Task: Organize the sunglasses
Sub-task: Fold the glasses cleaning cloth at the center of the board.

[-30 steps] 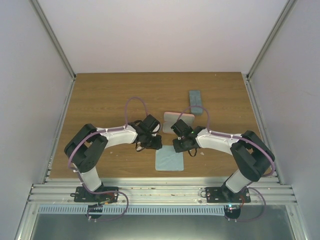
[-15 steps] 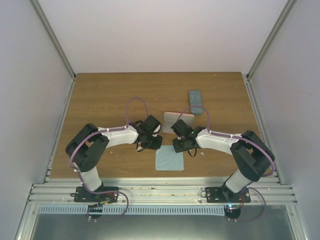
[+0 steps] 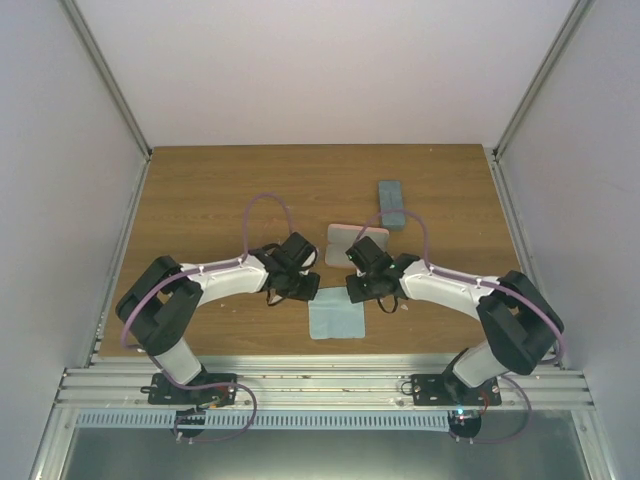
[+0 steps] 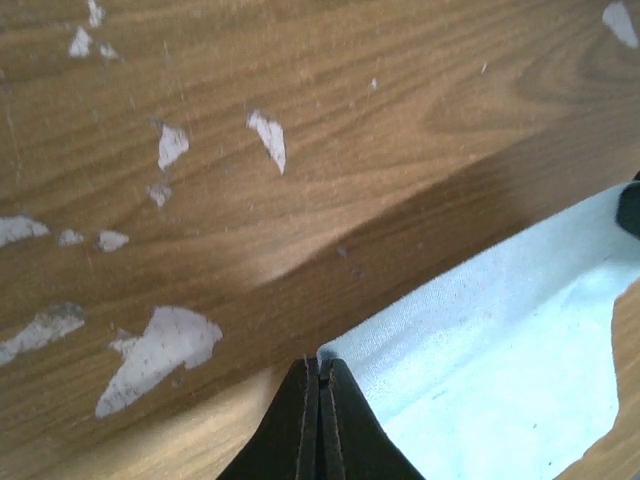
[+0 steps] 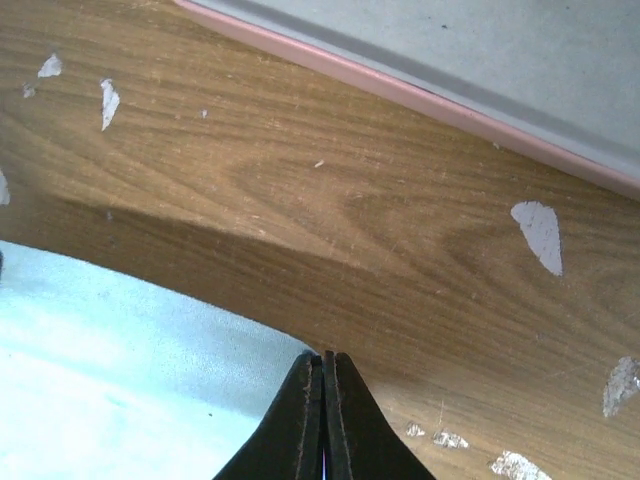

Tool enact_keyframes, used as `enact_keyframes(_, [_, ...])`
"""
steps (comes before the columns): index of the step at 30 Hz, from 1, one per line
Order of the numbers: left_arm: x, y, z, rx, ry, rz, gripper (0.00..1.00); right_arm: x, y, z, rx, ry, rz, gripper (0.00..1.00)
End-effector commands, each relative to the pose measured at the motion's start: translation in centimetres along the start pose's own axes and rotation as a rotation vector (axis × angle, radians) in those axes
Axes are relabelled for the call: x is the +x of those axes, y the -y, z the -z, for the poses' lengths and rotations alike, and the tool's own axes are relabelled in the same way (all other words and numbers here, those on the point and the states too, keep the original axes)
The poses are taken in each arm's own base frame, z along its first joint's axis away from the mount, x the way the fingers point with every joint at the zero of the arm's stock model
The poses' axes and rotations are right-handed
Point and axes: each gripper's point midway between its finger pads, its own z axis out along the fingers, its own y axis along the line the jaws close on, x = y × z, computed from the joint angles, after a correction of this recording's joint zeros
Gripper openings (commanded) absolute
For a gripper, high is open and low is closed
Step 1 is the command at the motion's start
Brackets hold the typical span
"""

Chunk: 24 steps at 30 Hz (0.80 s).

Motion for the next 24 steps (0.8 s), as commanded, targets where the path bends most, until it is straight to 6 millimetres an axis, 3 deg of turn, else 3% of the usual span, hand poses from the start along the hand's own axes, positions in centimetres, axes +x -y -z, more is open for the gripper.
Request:
enact_keyframes(1, [1.0, 0.5, 0.1, 0.044, -0.009, -0.038, 0.00, 0.6, -0.1, 0.6, -0.029, 0.009, 0.012, 0.00])
enact_keyframes(13, [2.6, 1.5, 1.0, 0.126, -0.049, -0.066, 0.00, 3.8, -1.0, 1.1, -0.097, -0.069, 0.022, 0.01])
enact_keyframes(24, [3.8, 2.5, 1.7, 0.198, -0.074, -0.085, 0.00, 3.4, -0.4, 1.8, -0.049, -0.069, 0.026, 0.00])
